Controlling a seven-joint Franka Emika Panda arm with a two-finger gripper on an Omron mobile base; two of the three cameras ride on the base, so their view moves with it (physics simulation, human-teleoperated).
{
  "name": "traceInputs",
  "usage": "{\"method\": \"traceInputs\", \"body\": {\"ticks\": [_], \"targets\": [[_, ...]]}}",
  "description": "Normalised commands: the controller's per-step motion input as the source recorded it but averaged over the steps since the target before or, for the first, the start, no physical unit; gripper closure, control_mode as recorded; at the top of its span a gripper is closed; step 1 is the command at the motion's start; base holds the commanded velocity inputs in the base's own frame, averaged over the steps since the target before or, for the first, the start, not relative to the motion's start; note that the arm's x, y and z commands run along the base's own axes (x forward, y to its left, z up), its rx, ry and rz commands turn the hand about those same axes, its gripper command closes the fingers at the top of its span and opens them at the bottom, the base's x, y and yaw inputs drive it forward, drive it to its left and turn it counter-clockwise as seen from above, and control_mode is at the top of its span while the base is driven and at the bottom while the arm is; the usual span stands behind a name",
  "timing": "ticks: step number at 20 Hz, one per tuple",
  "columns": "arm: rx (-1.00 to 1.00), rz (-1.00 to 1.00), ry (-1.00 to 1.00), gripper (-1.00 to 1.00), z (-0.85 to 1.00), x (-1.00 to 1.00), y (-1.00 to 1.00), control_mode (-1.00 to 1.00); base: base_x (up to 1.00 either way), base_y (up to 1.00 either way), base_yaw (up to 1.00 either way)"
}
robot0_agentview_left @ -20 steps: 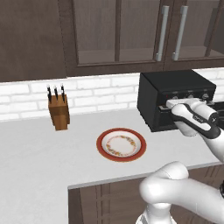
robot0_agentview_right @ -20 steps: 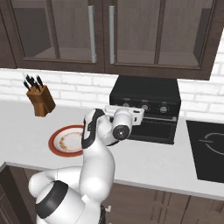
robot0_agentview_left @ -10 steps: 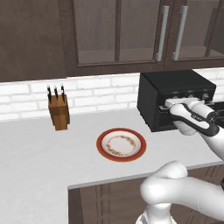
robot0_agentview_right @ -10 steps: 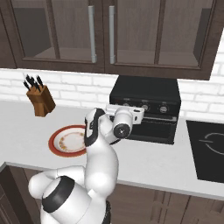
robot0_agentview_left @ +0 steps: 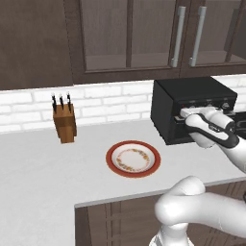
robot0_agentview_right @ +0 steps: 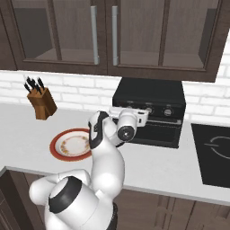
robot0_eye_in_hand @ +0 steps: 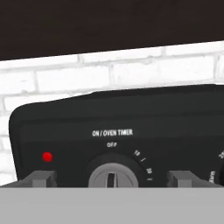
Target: Pick up the kebab skewer and baguette bread, and place them inside the toaster oven. Close the toaster oven door and start by setting the timer.
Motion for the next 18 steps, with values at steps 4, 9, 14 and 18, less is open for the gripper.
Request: {"method": "traceInputs", "body": {"ticks": [4,9,14,18], "targets": [[0.0,0.0,0.0,-1.0,0.0,0.09,0.0,-1.0,0.0,0.0,0.0],[0.0,0.0,0.0,-1.0,0.0,0.0,0.0,-1.0,0.0,0.0,0.0],[0.0,0.0,0.0,-1.0,0.0,-0.06,0.0,-1.0,0.0,0.0,0.0],[0.0,0.0,0.0,-1.0,0.0,-0.06,0.0,-1.0,0.0,0.0,0.0]]}}
